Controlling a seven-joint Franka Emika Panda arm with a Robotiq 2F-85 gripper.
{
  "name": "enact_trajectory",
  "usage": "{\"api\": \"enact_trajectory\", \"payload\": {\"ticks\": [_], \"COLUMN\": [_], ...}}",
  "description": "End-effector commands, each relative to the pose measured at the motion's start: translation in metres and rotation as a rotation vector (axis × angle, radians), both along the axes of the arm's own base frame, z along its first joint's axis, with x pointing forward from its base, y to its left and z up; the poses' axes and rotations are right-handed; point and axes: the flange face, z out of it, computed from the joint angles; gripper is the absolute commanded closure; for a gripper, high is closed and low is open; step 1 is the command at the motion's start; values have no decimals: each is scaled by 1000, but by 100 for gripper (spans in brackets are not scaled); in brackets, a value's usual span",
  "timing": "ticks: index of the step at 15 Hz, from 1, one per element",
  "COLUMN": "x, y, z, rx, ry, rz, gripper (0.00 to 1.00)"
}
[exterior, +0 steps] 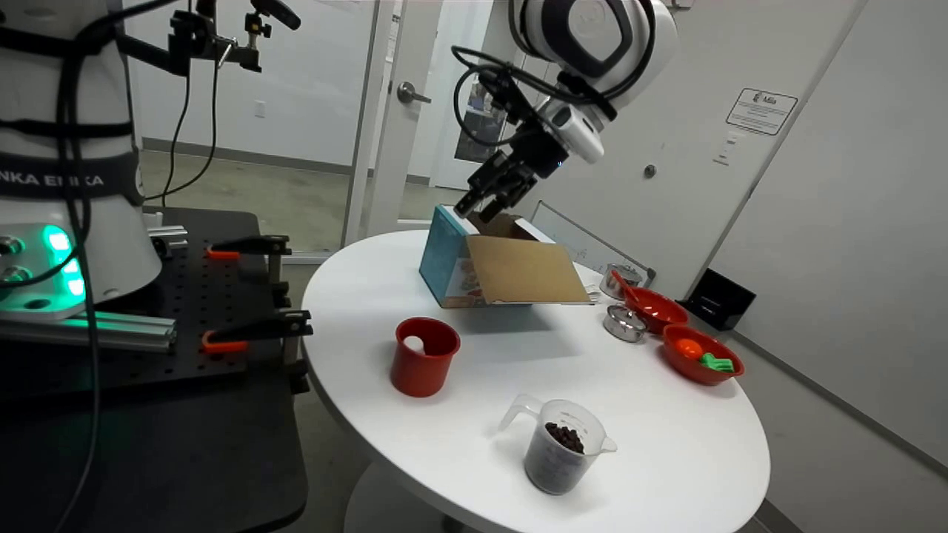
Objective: Remove the red cup from the box
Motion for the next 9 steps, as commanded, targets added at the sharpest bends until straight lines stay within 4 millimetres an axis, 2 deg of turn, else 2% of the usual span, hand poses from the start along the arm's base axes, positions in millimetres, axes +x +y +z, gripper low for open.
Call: {"api": "enact_trajectory", "payload": {"ticks": [1, 5, 6, 9], "x": [-6, -1, -2, -1], "y": [37, 65, 62, 68], "z": [29, 43, 32, 36], "rx": [-19, -29, -26, -27], "ry": [24, 33, 32, 26], "rz": [195, 403, 307, 368], "gripper": [0, 0, 0, 0]}}
